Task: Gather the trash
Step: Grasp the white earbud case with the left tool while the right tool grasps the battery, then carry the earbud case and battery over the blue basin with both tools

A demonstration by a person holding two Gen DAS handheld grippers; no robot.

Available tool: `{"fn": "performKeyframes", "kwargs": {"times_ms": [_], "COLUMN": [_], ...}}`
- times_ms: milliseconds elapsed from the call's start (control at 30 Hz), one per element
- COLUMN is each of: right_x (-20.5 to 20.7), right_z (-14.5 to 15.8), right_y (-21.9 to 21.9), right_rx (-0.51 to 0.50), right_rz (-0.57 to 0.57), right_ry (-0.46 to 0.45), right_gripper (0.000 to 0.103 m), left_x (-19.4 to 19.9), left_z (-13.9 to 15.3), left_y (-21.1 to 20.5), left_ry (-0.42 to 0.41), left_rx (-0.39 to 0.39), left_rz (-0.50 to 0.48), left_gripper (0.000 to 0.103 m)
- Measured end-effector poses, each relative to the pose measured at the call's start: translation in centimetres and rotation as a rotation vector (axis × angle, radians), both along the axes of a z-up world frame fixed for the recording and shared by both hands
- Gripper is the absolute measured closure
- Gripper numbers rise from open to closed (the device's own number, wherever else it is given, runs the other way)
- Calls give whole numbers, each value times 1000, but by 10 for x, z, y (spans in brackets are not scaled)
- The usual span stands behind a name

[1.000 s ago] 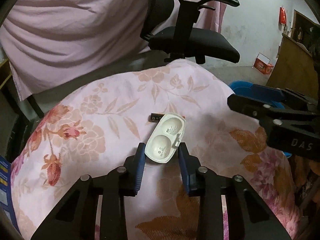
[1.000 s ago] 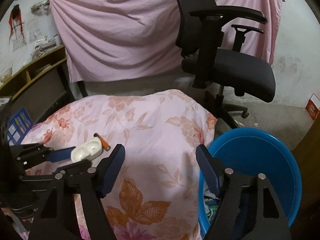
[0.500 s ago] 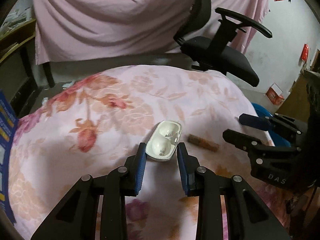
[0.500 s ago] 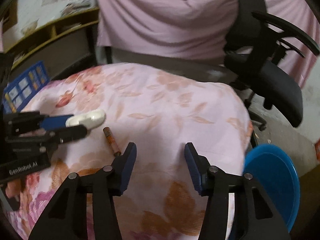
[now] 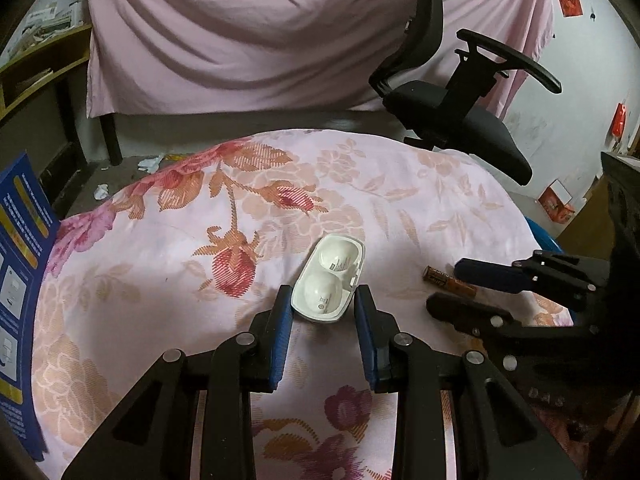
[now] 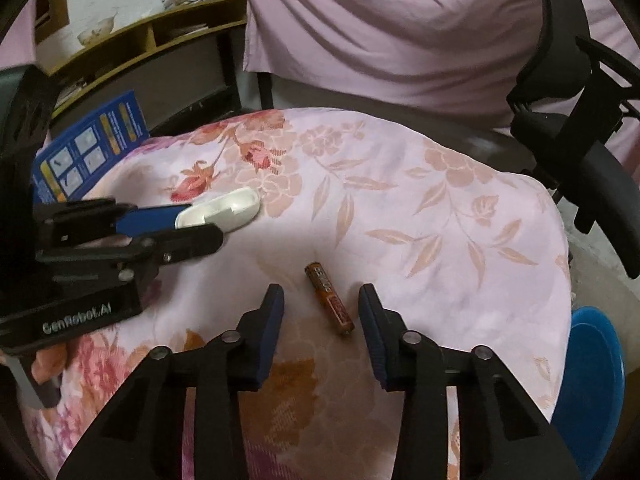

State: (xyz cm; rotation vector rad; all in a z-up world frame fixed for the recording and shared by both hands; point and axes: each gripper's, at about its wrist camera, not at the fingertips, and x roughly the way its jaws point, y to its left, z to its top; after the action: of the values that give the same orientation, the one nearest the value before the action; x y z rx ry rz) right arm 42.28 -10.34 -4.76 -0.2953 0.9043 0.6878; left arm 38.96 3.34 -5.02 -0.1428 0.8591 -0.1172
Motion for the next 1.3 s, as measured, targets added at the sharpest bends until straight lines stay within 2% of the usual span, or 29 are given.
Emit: {"fn": "performKeyframes", "kwargs": {"times_ms": [67,100,167,333,433,567,700,833,1033,1167,1300], "right_x": [3,2,3,0,-6,-23,-42,-65,-95,-109,-114], "right_z": [-1,-1,-2,1,7,28,51,75,105,117,121], "right_y": [-1,-2,-4,-13,-20,-43,-78,-115,-170,-204,-236], "right_rx": [6,9,18,55,90,198,333,411,475,479,507], "right_rz": [-14,-19,-29,-54,-73,-126,-192,-255,-363,-424,-489], "right_ry": [5,6,8,0,-35,-151,-286,-461,-672,-751,-767], "right_gripper": [81,88,94,95,95,95,95,95,95,95,95], "left_x": [0,-1,-2,-4,-11,-25,-45,-58,-76,-83,-84], "left_z": [0,1,2,5,13,27,49,71,114,133,140], "left_y": [0,1,1,0,-8,-23,-41,-61,-117,-157,-201], "left_ry": [0,-2,-8,-39,-99,-211,-363,-463,-636,-709,-742], "left_rx": [0,1,1,-27,-49,-37,-41,-89,-62,-42,-6], "left_rz": [-1,-1,-2,-16,-33,-56,-58,-59,-120,-181,-254], "left_gripper": [77,77,77,77,77,77,77,77,77,77,77]}}
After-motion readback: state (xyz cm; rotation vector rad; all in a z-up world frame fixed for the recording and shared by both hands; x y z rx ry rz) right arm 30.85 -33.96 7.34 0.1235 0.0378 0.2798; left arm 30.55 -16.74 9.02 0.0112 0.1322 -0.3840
